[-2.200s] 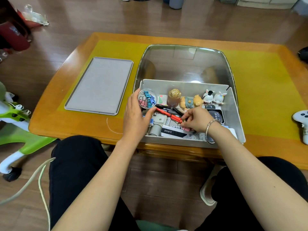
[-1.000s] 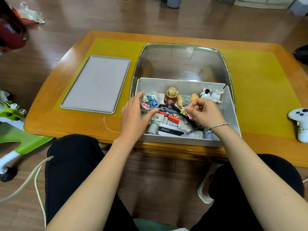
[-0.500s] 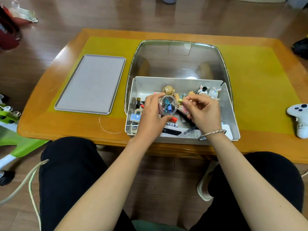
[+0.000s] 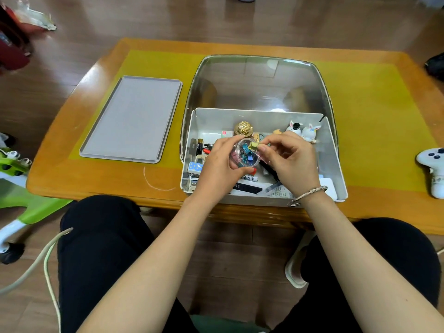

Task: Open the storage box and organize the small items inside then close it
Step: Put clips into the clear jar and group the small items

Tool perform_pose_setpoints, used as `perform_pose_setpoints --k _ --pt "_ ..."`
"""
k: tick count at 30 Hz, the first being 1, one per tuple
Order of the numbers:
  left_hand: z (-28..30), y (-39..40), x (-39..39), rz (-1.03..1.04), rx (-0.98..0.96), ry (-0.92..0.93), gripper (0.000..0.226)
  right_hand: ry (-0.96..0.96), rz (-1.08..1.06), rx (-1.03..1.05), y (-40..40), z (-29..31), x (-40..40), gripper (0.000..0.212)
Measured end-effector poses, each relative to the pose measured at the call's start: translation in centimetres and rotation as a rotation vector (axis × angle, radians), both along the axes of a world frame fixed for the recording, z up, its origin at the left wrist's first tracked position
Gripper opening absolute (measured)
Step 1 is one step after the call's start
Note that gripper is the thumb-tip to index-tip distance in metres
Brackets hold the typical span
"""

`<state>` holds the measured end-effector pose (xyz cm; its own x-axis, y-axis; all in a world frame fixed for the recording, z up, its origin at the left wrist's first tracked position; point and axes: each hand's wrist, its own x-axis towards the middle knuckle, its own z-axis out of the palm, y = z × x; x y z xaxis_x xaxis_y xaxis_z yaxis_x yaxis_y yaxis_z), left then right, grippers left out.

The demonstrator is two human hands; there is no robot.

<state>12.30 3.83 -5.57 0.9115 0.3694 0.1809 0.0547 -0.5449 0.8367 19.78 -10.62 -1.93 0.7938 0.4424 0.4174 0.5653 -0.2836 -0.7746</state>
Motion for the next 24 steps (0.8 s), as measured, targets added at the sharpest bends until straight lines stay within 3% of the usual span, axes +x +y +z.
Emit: perform_pose_setpoints --k 8,13,24 --pt "-0.3 -0.1 -0.1 -0.052 0.046 0.019 0.074 -0.124 -0.005 -0.167 0.9 0.0 0.0 0.004" --pt "-0.5 0.0 0.0 -0.052 0.052 0.037 0.074 -0.160 0.112 -0.268 0.6 0.0 0.3 0.004" --pt "-0.7 0.0 0.2 -0.020 0.051 0.031 0.072 -0.061 0.231 -0.385 -0.2 0.6 1.4 0.012"
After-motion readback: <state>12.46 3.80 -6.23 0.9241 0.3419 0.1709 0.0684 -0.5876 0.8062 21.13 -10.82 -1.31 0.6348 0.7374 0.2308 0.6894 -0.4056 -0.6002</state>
